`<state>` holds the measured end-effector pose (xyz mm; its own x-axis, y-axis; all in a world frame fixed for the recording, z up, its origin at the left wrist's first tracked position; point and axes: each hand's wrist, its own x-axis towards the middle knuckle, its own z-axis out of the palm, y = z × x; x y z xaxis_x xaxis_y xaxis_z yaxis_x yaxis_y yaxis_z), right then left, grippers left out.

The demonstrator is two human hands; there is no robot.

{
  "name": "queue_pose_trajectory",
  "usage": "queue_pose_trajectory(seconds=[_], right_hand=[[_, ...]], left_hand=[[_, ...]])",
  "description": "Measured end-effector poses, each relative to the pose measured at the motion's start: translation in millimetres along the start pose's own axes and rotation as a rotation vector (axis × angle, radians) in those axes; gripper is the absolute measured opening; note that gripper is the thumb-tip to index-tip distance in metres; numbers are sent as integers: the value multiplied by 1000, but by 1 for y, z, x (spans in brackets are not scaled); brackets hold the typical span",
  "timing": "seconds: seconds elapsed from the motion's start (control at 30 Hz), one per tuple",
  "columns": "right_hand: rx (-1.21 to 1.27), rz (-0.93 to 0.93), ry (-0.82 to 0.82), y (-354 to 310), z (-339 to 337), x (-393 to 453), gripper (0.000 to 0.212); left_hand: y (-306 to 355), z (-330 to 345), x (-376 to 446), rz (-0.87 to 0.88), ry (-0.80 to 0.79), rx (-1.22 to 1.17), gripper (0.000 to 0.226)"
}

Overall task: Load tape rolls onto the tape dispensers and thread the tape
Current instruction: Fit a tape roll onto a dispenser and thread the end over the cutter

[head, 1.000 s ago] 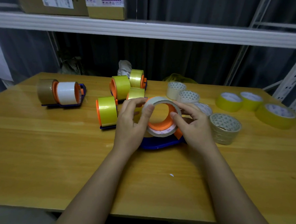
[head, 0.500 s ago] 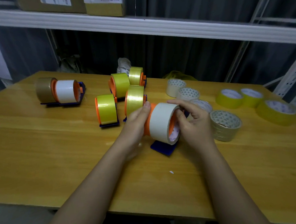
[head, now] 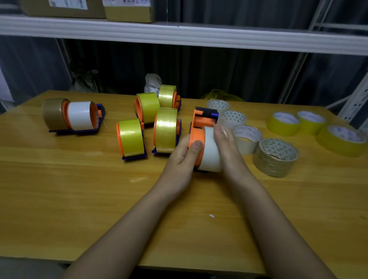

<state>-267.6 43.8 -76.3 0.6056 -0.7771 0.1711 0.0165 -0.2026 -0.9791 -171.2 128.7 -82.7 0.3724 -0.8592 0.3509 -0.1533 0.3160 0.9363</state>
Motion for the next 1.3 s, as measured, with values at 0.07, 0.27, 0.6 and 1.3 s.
queue_pose_trajectory(seconds=[0.07,0.27,0.6,1.3], right_hand=[[60,69,-19,2,2,1,49],[89,29,97,4,8,1,20],[-57,-212,169,10,14,1,32],[173,-1,20,7,2,5,30]], left_hand=[[-2,1,1,3,1,14,21],[-2,2,2,-15,76,52,22],[0,6,4,22,203,73,25],[-4,7,4,98,140,145,24]])
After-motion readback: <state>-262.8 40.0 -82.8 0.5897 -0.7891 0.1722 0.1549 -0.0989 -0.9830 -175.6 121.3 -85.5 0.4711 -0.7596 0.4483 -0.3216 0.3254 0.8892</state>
